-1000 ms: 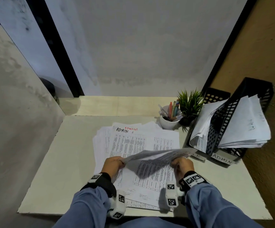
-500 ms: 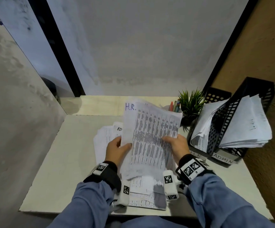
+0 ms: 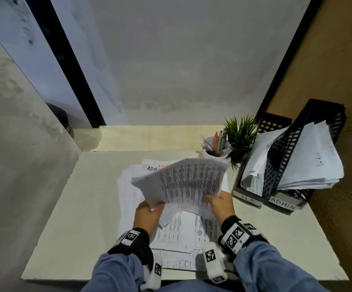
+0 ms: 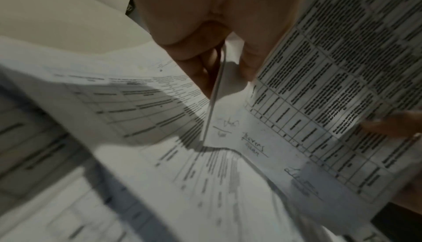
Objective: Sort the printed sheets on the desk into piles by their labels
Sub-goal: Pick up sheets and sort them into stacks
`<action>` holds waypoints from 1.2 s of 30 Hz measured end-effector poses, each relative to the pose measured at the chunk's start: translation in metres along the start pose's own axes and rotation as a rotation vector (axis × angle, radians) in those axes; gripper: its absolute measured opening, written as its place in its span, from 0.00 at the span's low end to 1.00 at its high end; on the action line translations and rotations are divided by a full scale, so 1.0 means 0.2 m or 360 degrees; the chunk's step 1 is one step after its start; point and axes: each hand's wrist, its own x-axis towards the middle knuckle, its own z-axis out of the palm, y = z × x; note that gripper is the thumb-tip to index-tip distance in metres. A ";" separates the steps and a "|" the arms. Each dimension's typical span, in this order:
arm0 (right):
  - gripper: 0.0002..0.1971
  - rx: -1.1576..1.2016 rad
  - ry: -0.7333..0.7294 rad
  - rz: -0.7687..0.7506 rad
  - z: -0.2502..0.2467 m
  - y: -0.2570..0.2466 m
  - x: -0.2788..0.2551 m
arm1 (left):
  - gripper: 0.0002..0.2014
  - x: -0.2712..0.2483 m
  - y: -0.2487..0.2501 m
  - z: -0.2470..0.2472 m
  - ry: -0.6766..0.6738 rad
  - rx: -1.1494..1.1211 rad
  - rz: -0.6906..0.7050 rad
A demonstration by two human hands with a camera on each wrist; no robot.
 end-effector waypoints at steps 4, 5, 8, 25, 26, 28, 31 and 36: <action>0.02 -0.0070 0.0057 -0.0358 -0.10 -0.22 0.02 | 0.10 0.06 0.18 0.00 0.0076 0.0048 0.0231; 0.03 -0.0071 0.0072 -0.0471 -0.13 -0.27 0.03 | 0.13 0.08 0.25 0.01 0.0080 0.0101 0.0331; 0.08 -0.0331 0.0485 -0.0875 -0.24 -0.36 0.10 | 0.17 0.10 0.45 0.04 0.0123 0.0150 0.0528; 0.05 -0.0371 0.0724 -0.0146 -0.66 -0.34 0.42 | 0.19 0.08 1.17 0.52 -0.0122 0.0912 0.1156; 0.07 -0.0432 0.0718 -0.0171 -0.68 -0.36 0.42 | 0.18 0.07 1.19 0.56 -0.0145 0.0916 0.1165; 0.13 -0.0533 0.0717 -0.0207 -0.72 -0.39 0.41 | 0.15 0.06 1.23 0.62 -0.0186 0.0954 0.1188; 0.18 -0.0591 0.0705 -0.0260 -0.76 -0.46 0.37 | 0.13 0.04 1.26 0.70 -0.0233 0.0986 0.1250; 0.09 -0.0582 0.0699 -0.0357 -0.84 -0.55 0.32 | 0.12 -0.05 1.33 0.75 -0.0210 0.1053 0.1474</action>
